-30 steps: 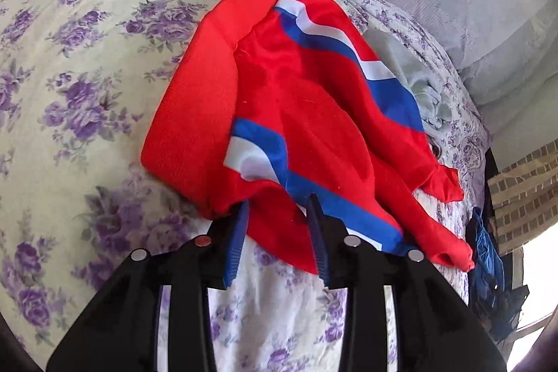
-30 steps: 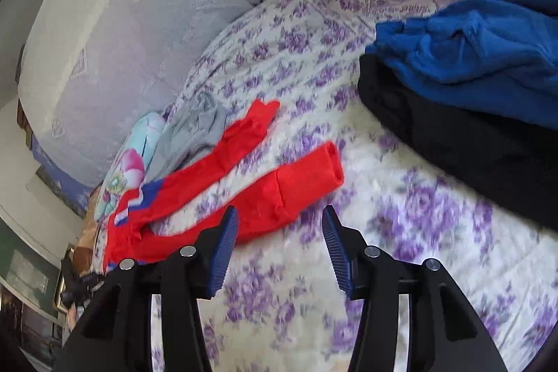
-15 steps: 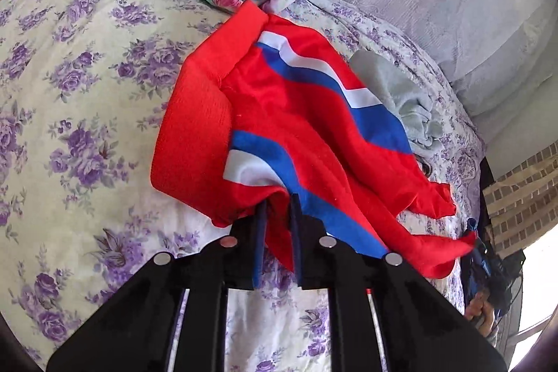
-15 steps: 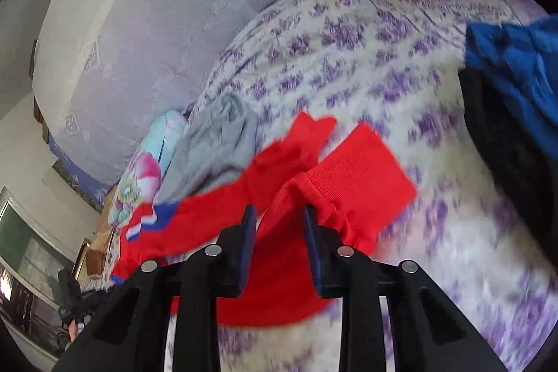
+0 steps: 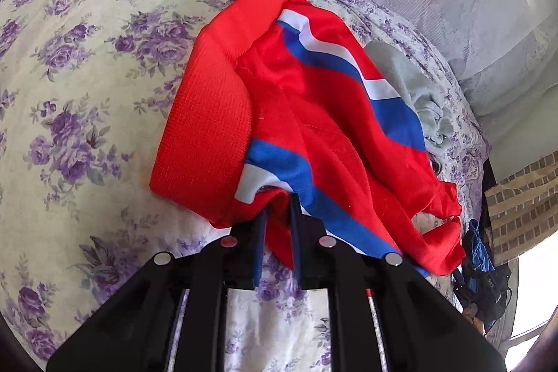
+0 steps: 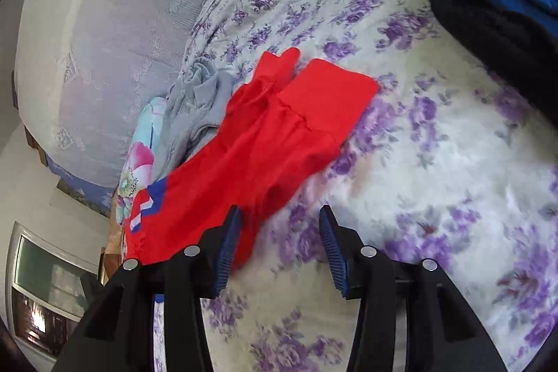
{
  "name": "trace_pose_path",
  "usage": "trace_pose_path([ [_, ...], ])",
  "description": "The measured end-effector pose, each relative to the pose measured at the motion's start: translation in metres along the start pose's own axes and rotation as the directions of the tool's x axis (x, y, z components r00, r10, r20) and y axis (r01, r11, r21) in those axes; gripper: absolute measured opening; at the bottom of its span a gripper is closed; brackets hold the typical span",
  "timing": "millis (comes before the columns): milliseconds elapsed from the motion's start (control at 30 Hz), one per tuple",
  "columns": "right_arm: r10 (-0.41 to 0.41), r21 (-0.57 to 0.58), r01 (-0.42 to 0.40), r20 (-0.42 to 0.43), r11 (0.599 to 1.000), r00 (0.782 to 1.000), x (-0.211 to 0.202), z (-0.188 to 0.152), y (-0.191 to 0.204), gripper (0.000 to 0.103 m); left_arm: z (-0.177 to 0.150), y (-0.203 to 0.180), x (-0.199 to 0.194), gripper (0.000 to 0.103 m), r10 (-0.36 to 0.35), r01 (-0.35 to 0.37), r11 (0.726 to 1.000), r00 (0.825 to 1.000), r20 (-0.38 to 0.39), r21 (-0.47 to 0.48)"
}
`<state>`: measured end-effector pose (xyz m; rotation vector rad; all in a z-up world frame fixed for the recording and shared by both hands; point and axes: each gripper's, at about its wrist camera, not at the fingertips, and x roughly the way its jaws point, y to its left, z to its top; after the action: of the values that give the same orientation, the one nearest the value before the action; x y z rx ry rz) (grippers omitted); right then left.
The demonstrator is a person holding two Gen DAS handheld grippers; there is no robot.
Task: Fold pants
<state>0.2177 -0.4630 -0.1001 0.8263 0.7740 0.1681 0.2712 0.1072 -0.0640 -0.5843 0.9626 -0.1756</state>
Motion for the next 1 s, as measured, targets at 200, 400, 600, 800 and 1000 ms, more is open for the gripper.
trace_pose_path([
  [200,0.057,0.029,-0.056,-0.035,0.998,0.998,0.025,0.009,0.012,0.037,0.005,0.001,-0.023,0.007,-0.005,0.005,1.0,0.999,0.031,-0.003],
  [400,0.067,-0.035,-0.066,0.029,0.997,0.997,-0.008,-0.005,0.019,0.005,0.005,0.004,-0.076,0.0,0.017,-0.017,1.0,0.99,0.141,0.0],
  [600,0.121,-0.106,-0.117,0.028,0.987,0.992,-0.089,-0.05,0.034,0.005,-0.017,0.024,-0.133,0.0,-0.012,0.013,1.0,0.986,0.164,-0.001],
  [800,0.066,-0.067,-0.063,0.033,0.996,0.997,-0.097,-0.07,0.008,0.005,-0.045,0.038,-0.072,0.006,-0.022,0.022,1.0,1.0,-0.001,-0.014],
  [1000,0.067,-0.05,-0.066,0.035,0.997,0.997,-0.093,-0.067,0.004,0.005,-0.017,0.023,-0.024,0.028,-0.092,0.092,0.995,0.996,0.003,-0.045],
])
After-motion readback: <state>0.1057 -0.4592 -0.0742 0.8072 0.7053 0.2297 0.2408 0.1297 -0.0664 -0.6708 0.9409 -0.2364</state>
